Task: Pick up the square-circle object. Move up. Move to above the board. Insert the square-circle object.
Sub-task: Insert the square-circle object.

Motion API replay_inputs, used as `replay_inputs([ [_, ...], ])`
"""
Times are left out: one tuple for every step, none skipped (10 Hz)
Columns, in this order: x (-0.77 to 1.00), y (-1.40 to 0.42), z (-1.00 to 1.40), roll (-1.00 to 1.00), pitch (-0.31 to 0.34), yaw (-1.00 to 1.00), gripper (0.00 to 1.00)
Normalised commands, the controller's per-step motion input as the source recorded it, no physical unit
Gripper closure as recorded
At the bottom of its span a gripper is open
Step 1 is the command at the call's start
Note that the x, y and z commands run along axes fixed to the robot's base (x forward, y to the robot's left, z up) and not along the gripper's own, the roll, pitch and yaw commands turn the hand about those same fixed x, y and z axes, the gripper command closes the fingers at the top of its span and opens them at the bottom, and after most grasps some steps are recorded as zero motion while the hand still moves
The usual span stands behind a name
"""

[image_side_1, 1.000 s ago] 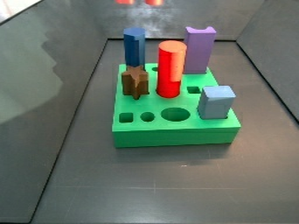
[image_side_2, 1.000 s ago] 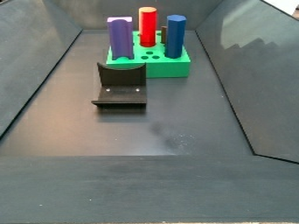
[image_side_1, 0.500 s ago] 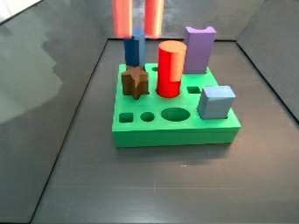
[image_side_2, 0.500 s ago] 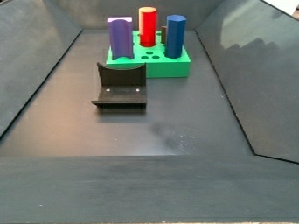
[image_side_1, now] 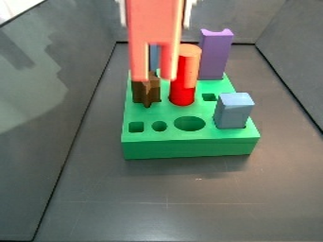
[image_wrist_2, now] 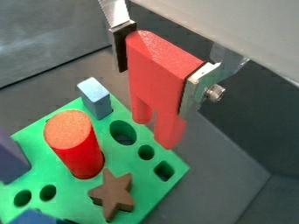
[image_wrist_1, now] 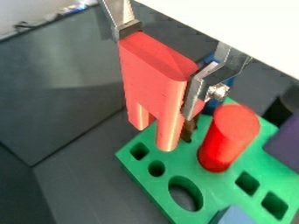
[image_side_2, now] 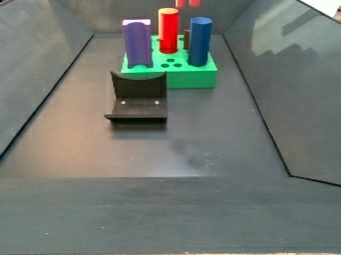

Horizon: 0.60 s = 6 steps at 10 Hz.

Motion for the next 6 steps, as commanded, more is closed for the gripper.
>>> replay_inputs([
  [0.18, 0.12, -1.0, 0.07, 0.0, -0.54, 1.0],
  [0.0, 0.08, -1.0, 0.16, 0.0, -0.23, 1.0],
  [-0.33, 0.07, -1.0, 0.18, -0.07, 0.0, 1.0],
  [-0.49, 0.13, -0.95, 0.2, -0.131, 0.32, 1.0],
  [-0.42, 0.12, -0.8, 0.16, -0.179, 0.57, 1.0],
  [-0.11, 0.0, -0.71, 0.19, -0.18, 0.6, 1.0],
])
